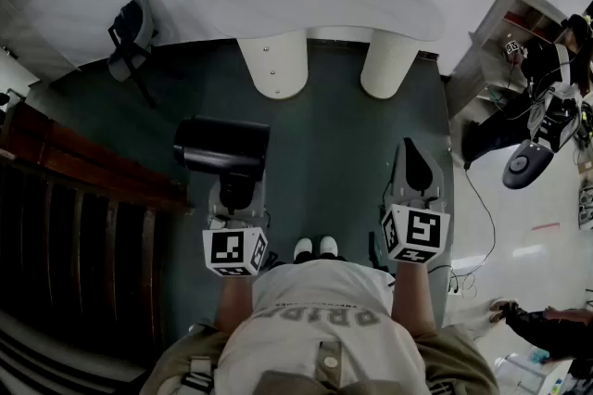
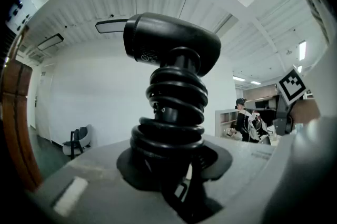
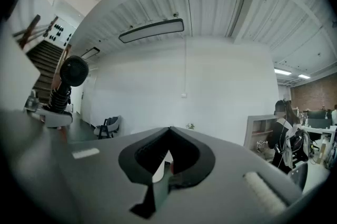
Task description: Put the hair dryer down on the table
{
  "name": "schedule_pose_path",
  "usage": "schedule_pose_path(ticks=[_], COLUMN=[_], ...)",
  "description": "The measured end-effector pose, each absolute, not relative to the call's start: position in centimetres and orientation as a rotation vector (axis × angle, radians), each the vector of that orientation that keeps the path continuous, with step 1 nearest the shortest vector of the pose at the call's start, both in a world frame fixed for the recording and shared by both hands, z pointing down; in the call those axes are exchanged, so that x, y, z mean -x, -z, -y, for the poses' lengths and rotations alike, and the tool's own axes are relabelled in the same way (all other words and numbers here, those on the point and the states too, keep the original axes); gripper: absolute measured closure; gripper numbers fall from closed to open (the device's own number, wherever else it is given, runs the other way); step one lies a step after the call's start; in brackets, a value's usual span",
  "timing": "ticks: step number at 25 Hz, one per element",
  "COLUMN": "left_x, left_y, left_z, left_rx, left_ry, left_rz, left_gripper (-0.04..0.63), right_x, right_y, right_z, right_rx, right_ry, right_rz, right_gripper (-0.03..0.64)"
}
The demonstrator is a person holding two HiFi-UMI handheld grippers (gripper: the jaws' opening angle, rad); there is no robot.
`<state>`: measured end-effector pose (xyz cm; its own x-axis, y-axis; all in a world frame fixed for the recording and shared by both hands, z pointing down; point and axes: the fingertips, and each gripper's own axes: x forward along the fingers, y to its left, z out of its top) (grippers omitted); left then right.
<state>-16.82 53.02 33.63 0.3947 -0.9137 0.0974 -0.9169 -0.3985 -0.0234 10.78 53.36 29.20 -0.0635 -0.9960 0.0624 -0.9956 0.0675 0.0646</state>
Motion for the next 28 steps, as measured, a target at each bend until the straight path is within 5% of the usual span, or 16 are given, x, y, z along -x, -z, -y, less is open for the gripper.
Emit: schedule_pose_path(ticks=[26,28], left_x=[12.4,11.9], left_y=[-33.9,-33.7], left_z=[-50.6,-50.1], left_rx=[-2.557,-2.550], left_ry=[-0.153,-0.149], left_rz=[1.715,1.727], left_gripper=[0.457,0.456], right_x=[-15.5,-15.5], right_y=[-29.8,-29.8], right_z=[-51.1,-50.5], right_rx=[-2.079,-2.021], right_ry=[-0.081,-0.079], right_rz=[2.298,2.331], right_gripper=[0.615,0.502])
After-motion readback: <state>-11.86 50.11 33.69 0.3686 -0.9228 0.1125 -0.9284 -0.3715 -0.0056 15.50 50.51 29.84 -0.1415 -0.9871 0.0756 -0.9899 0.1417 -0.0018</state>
